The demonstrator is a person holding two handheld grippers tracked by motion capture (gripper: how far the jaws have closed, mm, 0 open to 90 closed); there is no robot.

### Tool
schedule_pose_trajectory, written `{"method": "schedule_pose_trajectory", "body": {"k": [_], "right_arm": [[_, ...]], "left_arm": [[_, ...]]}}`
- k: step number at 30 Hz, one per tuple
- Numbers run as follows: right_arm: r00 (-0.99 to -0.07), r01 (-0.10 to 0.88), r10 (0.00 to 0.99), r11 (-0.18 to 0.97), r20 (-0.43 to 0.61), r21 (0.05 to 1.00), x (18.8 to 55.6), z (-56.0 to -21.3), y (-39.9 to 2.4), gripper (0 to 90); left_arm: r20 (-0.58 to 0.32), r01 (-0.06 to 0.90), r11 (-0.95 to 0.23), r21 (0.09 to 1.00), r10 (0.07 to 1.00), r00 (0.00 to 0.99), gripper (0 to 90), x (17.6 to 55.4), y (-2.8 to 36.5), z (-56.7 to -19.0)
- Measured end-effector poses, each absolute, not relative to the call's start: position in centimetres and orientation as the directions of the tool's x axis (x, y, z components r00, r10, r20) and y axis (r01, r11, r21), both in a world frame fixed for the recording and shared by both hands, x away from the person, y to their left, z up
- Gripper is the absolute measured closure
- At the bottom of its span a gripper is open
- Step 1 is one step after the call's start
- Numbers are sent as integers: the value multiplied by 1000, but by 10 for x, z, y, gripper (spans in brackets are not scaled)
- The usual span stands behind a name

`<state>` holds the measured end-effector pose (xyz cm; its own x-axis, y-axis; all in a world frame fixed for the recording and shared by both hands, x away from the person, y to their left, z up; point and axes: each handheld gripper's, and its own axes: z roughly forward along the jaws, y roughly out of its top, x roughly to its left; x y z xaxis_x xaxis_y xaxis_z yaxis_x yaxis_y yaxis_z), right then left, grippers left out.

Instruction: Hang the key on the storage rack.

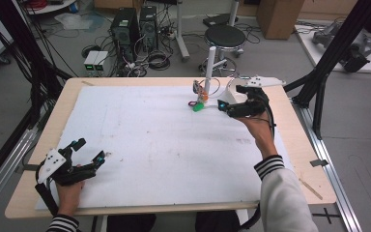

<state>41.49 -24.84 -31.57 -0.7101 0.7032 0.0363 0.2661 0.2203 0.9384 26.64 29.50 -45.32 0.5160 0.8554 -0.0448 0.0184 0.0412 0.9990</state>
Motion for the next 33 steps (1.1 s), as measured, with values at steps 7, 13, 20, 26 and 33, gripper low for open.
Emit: {"method": "schedule_pose_trajectory", "body": {"k": [7, 13, 20, 26, 33], "right_arm": [[-750, 230, 660, 203, 40, 952, 382, -347, -273, 8], [-763, 175, 646, 163, 29, 971, 356, -387, -292, 9], [-749, 207, 658, 129, 72, 970, 344, -425, -311, 8], [-732, 195, 675, 81, 90, 977, 336, -445, -320, 8], [-724, 155, 685, 48, 81, 987, 333, -448, -322, 9]], "left_arm": [[-43, 18, 40, 999, 856, 516, 121, 266, 295, -453], [-36, 17, 32, 999, 856, 515, 121, 266, 295, -453], [-36, 15, 33, 999, 857, 515, 121, 266, 294, -453], [-37, 18, 32, 999, 857, 513, 121, 267, 294, -453], [-33, 17, 29, 999, 860, 510, 121, 266, 294, -453]]}}
